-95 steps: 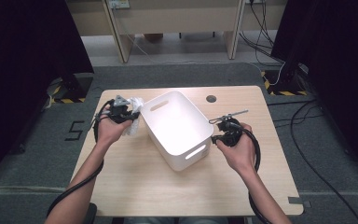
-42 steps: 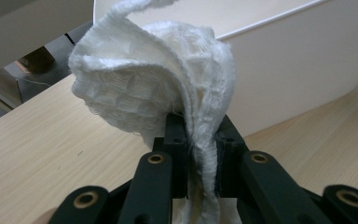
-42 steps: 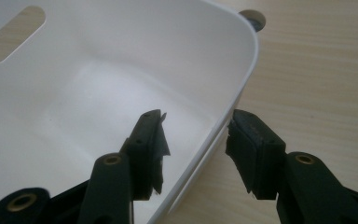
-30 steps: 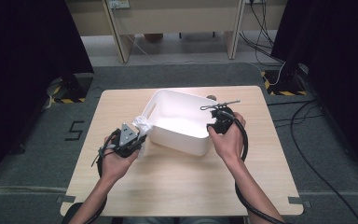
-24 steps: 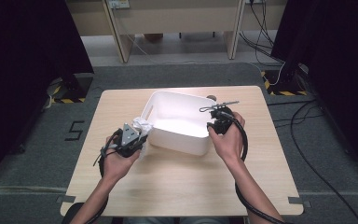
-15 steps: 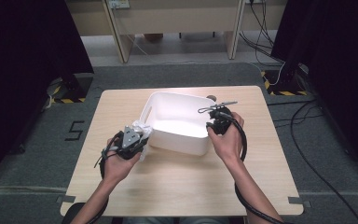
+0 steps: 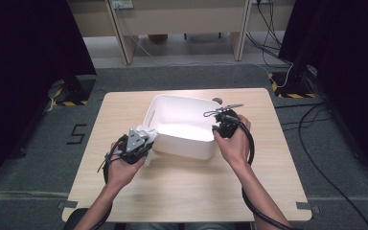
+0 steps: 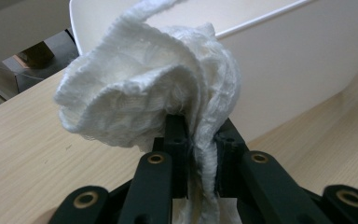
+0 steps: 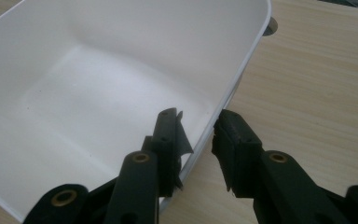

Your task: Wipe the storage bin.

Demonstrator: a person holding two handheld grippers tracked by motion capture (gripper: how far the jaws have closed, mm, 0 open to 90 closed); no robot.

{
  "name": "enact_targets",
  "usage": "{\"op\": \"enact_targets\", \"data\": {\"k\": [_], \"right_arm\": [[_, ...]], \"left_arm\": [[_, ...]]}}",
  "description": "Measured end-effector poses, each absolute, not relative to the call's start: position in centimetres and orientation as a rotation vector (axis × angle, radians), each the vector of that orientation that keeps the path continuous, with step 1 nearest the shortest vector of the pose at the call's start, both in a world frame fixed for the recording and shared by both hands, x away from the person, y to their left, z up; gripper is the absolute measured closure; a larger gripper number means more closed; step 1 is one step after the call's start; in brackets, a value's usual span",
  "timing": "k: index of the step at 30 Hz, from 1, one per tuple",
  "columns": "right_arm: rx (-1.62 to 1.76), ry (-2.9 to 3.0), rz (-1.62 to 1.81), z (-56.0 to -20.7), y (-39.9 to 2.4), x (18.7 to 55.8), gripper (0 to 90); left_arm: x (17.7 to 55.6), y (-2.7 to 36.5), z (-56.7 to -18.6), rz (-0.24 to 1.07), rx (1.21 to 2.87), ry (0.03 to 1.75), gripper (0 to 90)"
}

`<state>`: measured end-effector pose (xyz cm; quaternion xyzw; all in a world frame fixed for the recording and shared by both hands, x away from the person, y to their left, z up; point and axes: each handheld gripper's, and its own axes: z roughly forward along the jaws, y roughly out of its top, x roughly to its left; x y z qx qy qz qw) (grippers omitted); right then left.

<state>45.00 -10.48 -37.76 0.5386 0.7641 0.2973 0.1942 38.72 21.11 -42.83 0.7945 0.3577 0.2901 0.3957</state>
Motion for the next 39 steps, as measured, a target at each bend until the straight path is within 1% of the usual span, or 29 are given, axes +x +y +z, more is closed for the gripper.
{"op": "enact_targets", "data": {"k": [4, 5, 7, 37, 39], "right_arm": [[1.509, 2.147, 0.834, -37.8, -10.5, 45.0, 69.7], [1.505, 2.149, 0.837, -37.8, -10.6, 45.0, 69.7], [1.511, 2.148, 0.841, -37.8, -10.6, 45.0, 69.7], [1.501, 2.142, 0.837, -37.9, -10.5, 45.0, 69.3], [1.501, 2.142, 0.836, -37.9, -10.4, 45.0, 69.2]], "left_arm": [[39.0, 21.1, -43.0, 0.747, 2.023, 0.887, 78.5], [39.0, 21.0, -43.2, 0.733, 2.019, 0.904, 78.5], [39.1, 21.0, -43.3, 0.753, 2.025, 0.879, 78.5], [39.4, 20.2, -44.8, 0.746, 2.043, 0.868, 78.5], [39.4, 20.1, -44.9, 0.73, 2.043, 0.886, 78.5]]}}
